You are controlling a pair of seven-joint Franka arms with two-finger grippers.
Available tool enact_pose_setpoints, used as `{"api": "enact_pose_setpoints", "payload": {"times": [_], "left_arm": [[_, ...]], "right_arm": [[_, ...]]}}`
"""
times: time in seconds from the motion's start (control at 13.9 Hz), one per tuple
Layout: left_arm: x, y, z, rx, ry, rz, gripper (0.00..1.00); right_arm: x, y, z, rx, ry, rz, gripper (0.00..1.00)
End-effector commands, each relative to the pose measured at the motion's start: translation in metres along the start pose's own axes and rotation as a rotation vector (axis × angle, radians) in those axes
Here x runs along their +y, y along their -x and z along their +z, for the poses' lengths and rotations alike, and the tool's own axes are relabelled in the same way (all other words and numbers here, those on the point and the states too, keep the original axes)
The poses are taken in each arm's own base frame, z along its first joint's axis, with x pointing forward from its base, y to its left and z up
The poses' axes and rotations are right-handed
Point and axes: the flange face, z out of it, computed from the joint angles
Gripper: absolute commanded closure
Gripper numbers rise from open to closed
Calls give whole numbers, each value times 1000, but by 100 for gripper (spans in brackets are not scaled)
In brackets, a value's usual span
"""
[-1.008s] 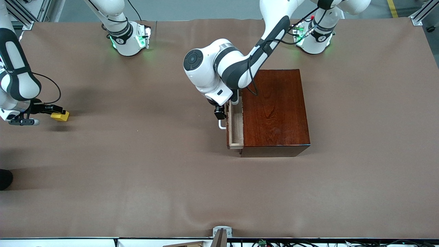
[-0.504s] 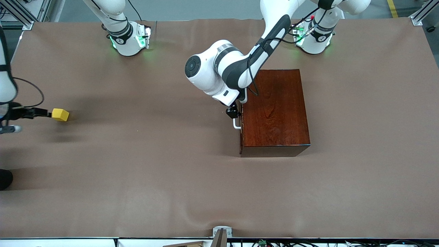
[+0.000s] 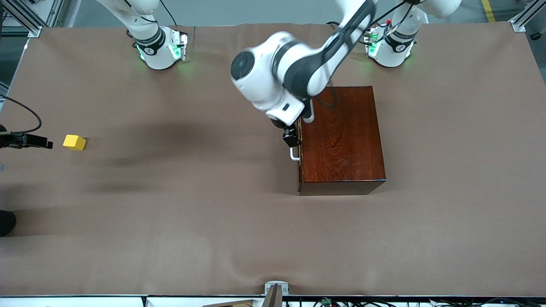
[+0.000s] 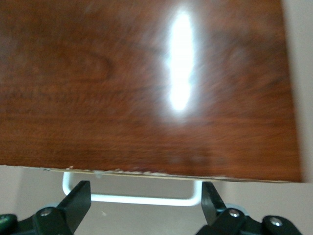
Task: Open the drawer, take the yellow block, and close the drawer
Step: 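Set the yellow cube on the table with the right gripper while the left gripper withdraws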
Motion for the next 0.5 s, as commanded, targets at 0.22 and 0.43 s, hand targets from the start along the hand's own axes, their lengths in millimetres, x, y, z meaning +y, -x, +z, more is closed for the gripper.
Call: {"api": "enact_pose_setpoints", "payload": {"times": [0.22,0.43], "left_arm": [[108,-130,-12,-65,30,49,0],[166,-225,11,-148,-29,118,0]], "right_arm": [[-87,62,-58,66,23,57,0],[-105,70,-71,96,-13,129,0]]}}
